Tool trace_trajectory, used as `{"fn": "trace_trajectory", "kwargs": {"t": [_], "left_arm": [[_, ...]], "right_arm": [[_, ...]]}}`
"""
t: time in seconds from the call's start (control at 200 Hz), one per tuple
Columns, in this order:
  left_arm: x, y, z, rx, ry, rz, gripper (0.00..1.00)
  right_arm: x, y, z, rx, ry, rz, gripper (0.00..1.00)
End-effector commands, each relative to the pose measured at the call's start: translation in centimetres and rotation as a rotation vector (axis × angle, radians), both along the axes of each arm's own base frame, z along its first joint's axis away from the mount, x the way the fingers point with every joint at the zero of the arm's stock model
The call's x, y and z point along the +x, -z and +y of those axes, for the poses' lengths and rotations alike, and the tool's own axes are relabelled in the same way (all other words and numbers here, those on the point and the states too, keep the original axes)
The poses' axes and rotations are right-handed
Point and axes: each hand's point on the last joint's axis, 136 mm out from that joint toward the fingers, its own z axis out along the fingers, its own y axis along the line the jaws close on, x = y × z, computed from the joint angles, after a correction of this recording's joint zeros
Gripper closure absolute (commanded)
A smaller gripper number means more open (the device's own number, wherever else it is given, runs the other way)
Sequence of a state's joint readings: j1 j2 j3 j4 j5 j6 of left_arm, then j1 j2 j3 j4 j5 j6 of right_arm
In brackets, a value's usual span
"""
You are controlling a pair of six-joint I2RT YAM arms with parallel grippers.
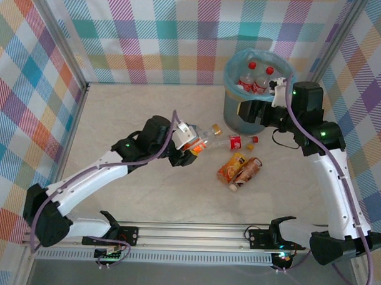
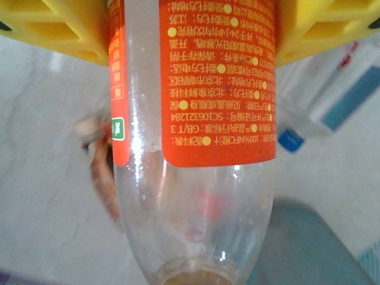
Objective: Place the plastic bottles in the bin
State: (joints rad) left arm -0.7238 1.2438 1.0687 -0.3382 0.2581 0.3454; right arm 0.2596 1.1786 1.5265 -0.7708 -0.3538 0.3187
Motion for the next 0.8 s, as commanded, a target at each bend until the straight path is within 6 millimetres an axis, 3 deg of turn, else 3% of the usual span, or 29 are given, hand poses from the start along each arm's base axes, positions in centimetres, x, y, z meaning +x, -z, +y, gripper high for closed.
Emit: {"fn": "trace_trajectory", "kwargs": {"t": [0.0, 0.145, 0.535, 0.795], "left_arm": [[-0.6, -3.3, -0.8, -0.122, 0.028, -0.005, 0.4], [-0.9, -6.1, -1.0, -0.198, 0.045, -0.047, 0.4], [-1.4, -8.6, -1.1, -0.286, 0.043, -0.065, 0.4], [-1.1, -9.3, -1.4, -0.317, 0.045, -0.07, 0.4]], "right_arm": [[-0.5, -1.6, 2.7, 0.079, -0.1, -0.007, 0.16], [-0.4, -1.0, 4.7, 0.1, -0.147, 0.027, 0.16], [-0.9, 1.0, 7.2, 0.122, -0.216, 0.105, 0.17], [-1.2, 2.1, 8.5, 0.141, -0.271, 0.136, 0.31]]}}
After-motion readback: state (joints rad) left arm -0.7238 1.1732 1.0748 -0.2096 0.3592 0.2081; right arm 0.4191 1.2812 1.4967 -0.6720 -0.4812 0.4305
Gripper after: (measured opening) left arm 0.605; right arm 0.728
